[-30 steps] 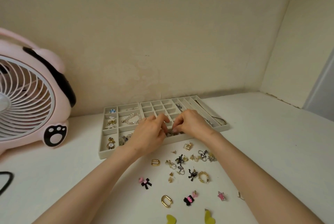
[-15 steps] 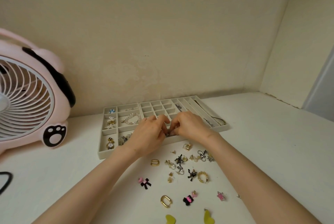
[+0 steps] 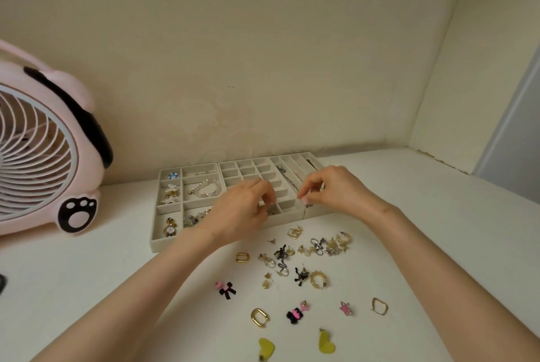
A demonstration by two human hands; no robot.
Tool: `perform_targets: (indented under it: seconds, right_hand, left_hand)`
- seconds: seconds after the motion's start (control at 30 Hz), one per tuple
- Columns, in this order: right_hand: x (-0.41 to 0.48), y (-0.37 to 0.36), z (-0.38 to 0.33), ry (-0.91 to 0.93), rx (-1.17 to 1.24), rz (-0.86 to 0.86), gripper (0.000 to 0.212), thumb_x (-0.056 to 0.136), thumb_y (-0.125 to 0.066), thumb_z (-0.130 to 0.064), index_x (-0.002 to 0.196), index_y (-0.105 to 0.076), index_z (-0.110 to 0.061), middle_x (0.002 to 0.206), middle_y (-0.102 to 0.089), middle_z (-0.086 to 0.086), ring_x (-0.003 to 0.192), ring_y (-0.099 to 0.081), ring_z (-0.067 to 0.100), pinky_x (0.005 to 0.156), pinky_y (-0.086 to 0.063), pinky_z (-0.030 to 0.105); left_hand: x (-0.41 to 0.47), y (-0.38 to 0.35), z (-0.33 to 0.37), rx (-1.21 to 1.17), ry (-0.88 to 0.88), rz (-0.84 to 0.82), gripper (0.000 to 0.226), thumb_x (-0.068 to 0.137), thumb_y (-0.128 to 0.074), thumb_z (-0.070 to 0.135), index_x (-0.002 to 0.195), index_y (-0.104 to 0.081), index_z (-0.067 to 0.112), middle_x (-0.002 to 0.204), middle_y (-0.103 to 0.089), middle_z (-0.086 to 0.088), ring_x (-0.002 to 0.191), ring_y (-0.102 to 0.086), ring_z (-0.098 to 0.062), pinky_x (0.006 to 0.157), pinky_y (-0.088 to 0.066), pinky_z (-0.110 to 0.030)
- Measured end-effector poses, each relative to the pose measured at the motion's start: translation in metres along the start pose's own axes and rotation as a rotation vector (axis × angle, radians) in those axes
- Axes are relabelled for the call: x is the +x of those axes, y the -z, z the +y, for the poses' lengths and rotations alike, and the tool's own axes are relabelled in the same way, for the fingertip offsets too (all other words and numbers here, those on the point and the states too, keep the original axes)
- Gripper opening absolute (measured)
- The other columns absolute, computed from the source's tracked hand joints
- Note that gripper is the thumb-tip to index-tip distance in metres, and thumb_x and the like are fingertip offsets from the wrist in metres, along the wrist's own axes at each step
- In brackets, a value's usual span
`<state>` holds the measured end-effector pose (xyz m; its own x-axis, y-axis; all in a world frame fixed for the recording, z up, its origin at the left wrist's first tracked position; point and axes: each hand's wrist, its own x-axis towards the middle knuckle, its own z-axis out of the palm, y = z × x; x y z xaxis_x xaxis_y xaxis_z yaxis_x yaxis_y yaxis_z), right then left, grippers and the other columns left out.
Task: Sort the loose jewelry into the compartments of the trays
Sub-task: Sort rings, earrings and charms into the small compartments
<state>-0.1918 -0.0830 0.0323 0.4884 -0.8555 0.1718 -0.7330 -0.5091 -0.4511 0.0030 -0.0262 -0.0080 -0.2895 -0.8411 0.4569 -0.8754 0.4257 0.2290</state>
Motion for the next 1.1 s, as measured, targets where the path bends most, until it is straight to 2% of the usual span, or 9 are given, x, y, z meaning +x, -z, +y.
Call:
perform_targets:
  seconds: [0.13, 0.23, 0.3, 0.53, 0.7, 0.77, 0.83, 0.97, 1.1]
  right_hand:
    - [-0.021, 0.014, 0.023, -0.080, -0.041, -0.100, 0.012, 0.075, -0.077, -0.016, 0.076, -0.073, -0.028, 0.071, -0.059, -0.013, 0.065, -0.050, 0.001, 0.064, -0.041, 0.021]
    - [-0.035, 0.015, 0.039, -0.142, -0.085, -0.245, 0.018, 0.072, -0.076, -0.012, 0.075, -0.072, -0.029, 0.072, -0.060, -0.009, 0.068, -0.052, 0.006, 0.063, -0.040, 0.020]
    - [-0.041, 0.012, 0.046, -0.173, -0.078, -0.274, 0.020, 0.071, -0.077, -0.012, 0.076, -0.072, -0.030, 0.076, -0.060, -0.006, 0.070, -0.052, 0.007, 0.065, -0.040, 0.021]
    - [-0.042, -0.002, 0.055, -0.142, -0.065, -0.158, 0.017, 0.071, -0.078, -0.016, 0.068, -0.068, -0.029, 0.072, -0.060, -0.009, 0.067, -0.052, 0.005, 0.065, -0.043, 0.024]
    - [-0.033, 0.003, 0.048, -0.082, 0.089, 0.075, 0.014, 0.072, -0.078, -0.014, 0.070, -0.070, -0.024, 0.071, -0.063, -0.011, 0.064, -0.050, 0.002, 0.069, -0.042, 0.027]
    - [-0.025, 0.001, 0.039, -0.030, 0.130, 0.134, 0.009, 0.074, -0.077, -0.013, 0.075, -0.072, -0.020, 0.069, -0.062, -0.014, 0.062, -0.047, -0.001, 0.066, -0.040, 0.023]
    - [-0.014, -0.003, 0.027, 0.015, 0.128, 0.132, 0.006, 0.076, -0.076, -0.014, 0.078, -0.073, -0.019, 0.070, -0.061, -0.015, 0.062, -0.047, -0.003, 0.065, -0.040, 0.021]
    - [0.009, -0.012, 0.006, 0.062, 0.003, 0.014, 0.006, 0.079, -0.072, -0.015, 0.081, -0.072, -0.020, 0.074, -0.061, -0.015, 0.064, -0.048, -0.004, 0.065, -0.039, 0.020]
    - [0.026, -0.017, -0.001, 0.096, -0.169, -0.110, 0.008, 0.080, -0.071, -0.014, 0.079, -0.069, -0.022, 0.084, -0.063, -0.008, 0.080, -0.056, 0.008, 0.074, -0.044, 0.027]
  left_hand:
    - [0.000, 0.003, 0.006, -0.050, -0.005, -0.049, 0.010, 0.088, -0.053, 0.015, 0.095, -0.054, 0.023, 0.097, -0.051, 0.010, 0.085, -0.050, -0.009, 0.065, -0.035, -0.012]
    - [0.000, 0.004, 0.014, -0.076, -0.017, -0.091, 0.013, 0.088, -0.054, 0.015, 0.099, -0.057, 0.020, 0.097, -0.050, 0.009, 0.085, -0.051, -0.010, 0.074, -0.045, -0.025]
    - [0.000, 0.005, 0.019, -0.072, -0.024, -0.101, 0.014, 0.087, -0.054, 0.014, 0.100, -0.058, 0.018, 0.097, -0.049, 0.010, 0.085, -0.049, -0.008, 0.076, -0.046, -0.026]
    - [-0.002, 0.000, 0.025, -0.079, -0.048, -0.127, 0.011, 0.089, -0.054, 0.016, 0.098, -0.060, 0.020, 0.100, -0.052, 0.009, 0.085, -0.052, -0.008, 0.076, -0.046, -0.025]
    - [-0.001, -0.003, 0.013, -0.061, 0.034, -0.034, 0.012, 0.091, -0.051, 0.013, 0.097, -0.060, 0.018, 0.098, -0.054, 0.008, 0.082, -0.049, -0.008, 0.069, -0.041, -0.018]
    - [0.000, -0.005, 0.007, -0.055, 0.083, 0.011, 0.010, 0.091, -0.051, 0.014, 0.096, -0.060, 0.018, 0.096, -0.054, 0.008, 0.081, -0.048, -0.008, 0.066, -0.038, -0.016]
    - [0.001, -0.006, 0.002, -0.044, 0.126, 0.055, 0.010, 0.091, -0.052, 0.013, 0.097, -0.059, 0.016, 0.095, -0.054, 0.007, 0.079, -0.048, -0.009, 0.063, -0.037, -0.016]
    - [0.000, -0.006, -0.002, -0.052, 0.188, 0.076, 0.012, 0.091, -0.050, 0.011, 0.099, -0.059, 0.015, 0.098, -0.056, 0.005, 0.078, -0.050, -0.010, 0.065, -0.042, -0.021]
    - [-0.001, -0.002, -0.003, -0.070, 0.199, 0.078, 0.012, 0.092, -0.051, 0.013, 0.099, -0.059, 0.016, 0.099, -0.057, 0.005, 0.080, -0.052, -0.011, 0.068, -0.046, -0.028]
